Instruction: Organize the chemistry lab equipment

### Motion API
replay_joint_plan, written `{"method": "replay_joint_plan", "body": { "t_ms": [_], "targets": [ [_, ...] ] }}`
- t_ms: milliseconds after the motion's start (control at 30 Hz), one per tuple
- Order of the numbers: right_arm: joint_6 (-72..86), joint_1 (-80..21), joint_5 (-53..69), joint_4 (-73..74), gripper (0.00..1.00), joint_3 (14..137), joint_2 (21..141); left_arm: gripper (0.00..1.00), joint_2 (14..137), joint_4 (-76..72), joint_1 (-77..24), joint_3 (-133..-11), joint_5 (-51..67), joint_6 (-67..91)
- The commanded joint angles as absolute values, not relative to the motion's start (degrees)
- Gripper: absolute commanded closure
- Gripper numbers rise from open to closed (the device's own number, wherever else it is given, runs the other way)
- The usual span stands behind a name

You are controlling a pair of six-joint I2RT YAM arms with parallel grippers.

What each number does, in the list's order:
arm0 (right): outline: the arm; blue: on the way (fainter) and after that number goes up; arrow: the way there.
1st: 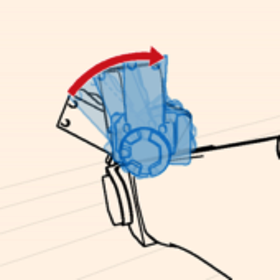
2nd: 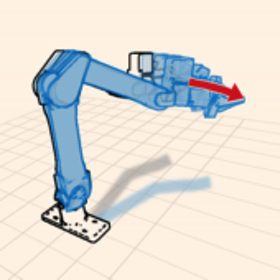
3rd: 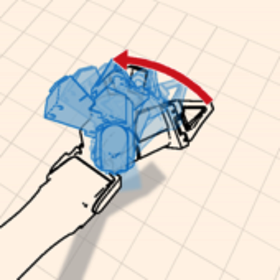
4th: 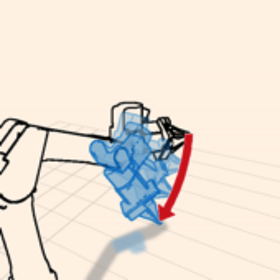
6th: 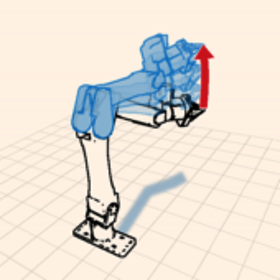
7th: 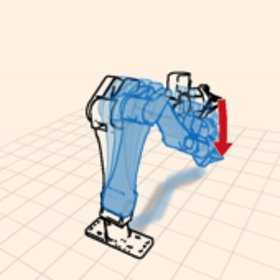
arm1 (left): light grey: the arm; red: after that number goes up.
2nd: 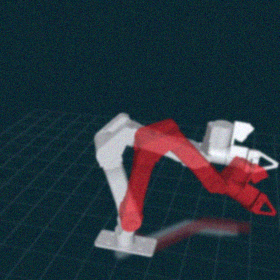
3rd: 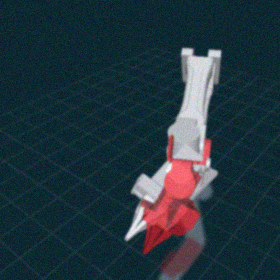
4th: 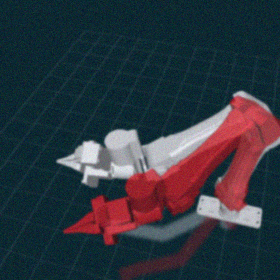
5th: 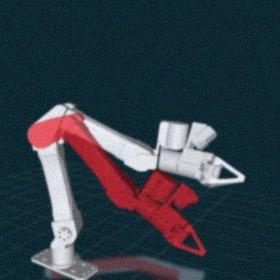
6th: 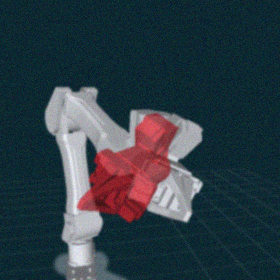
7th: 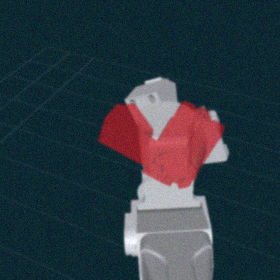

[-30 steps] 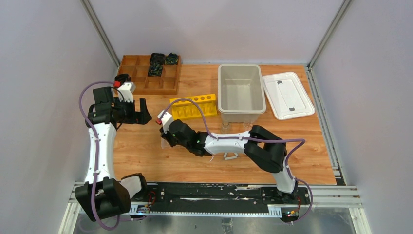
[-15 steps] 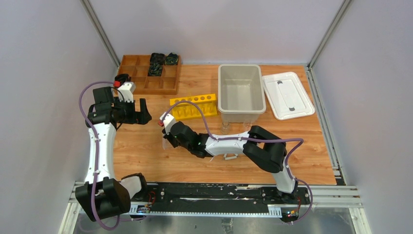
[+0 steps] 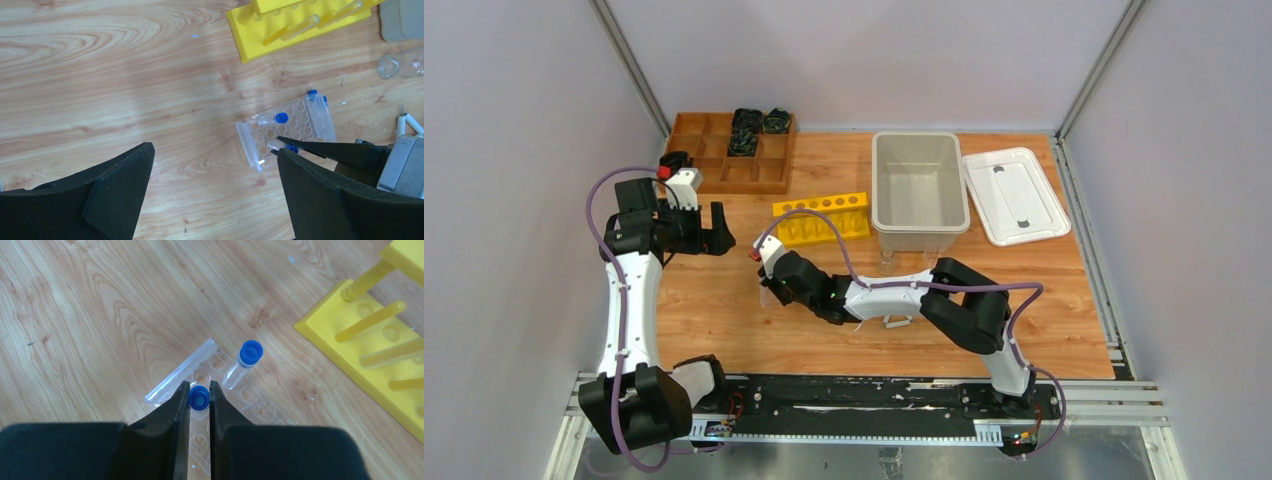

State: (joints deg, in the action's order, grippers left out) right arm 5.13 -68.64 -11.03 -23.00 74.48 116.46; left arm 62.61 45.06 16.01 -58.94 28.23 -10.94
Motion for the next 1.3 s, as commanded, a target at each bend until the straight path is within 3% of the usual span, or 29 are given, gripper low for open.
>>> {"method": "replay_joint_plan", "body": {
  "t_ms": [0,200,333,433,667,933,1267],
  "targets": [
    [7.4,-69.2,-10.7,-20.7,0.8,75.3,116.2,0.0,61.4,44.3,16.2,-60.5,27.8,-11.7],
    [9.8,-69.3,-13.0,-16.5,0.59,75.9,110.7,0.0,60.9,44.4,16.2,-60.6,27.9,-11.7],
    [10.8,-69.2,-14.5,-11.7,0.52,76.7,105.6,0.0,60.9,44.6,16.2,-60.7,28.2,-11.6],
    [12.3,-68.8,-16.6,-8.2,0.53,75.9,101.4,0.0,60.6,44.6,16.3,-61.0,28.2,-11.6],
    [25.9,-62.7,-18.8,6.9,0.67,72.3,95.8,0.0,60.4,44.9,16.2,-61.2,28.6,-11.5],
    [32.0,-58.8,-15.9,16.8,0.66,73.6,101.5,0.0,59.9,45.3,16.2,-61.5,28.9,-11.3],
    [33.4,-57.8,-13.1,18.3,0.66,76.6,108.4,0.0,59.3,46.0,16.3,-61.6,28.5,-12.2]
  ]
}}
